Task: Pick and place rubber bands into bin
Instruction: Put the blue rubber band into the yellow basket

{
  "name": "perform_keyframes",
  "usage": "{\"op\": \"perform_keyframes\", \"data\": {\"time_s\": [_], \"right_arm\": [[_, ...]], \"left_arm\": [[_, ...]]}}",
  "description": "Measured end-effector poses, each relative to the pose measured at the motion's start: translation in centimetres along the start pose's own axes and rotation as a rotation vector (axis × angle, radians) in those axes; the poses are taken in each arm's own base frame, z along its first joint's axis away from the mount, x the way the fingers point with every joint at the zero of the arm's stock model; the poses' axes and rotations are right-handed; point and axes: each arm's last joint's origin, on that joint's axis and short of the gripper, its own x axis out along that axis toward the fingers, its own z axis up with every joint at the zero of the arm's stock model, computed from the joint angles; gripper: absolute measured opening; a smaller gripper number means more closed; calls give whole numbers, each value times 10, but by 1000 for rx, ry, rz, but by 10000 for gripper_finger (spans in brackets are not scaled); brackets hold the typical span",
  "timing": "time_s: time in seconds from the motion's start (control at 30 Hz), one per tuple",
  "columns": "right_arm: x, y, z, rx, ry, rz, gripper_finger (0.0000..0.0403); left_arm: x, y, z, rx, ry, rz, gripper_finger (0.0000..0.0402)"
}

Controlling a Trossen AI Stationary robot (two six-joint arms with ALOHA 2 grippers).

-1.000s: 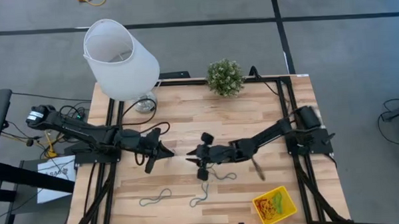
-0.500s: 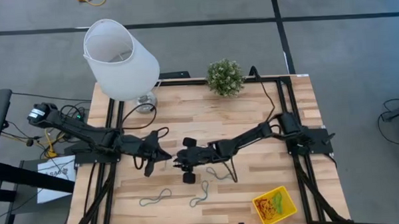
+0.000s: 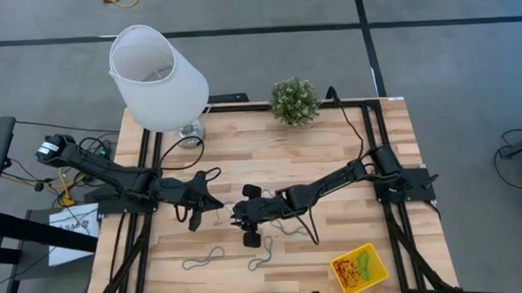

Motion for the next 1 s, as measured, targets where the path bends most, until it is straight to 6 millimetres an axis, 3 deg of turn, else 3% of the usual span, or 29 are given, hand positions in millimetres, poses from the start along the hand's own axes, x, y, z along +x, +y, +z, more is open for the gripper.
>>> {"op": "perform_keyframes", "data": {"time_s": [0.27, 0.67, 1.0], "right_arm": [[0, -6, -2, 1, 17, -68, 82], [1, -17, 17, 21, -165, -83, 82], [0, -14, 21, 18, -199, -4, 82]], "left_arm": [[-1, -3, -10, 6, 123, -57, 0], [-2, -9, -7, 59, 72, -108, 0], [-2, -10, -6, 64, 58, -114, 0]]}}
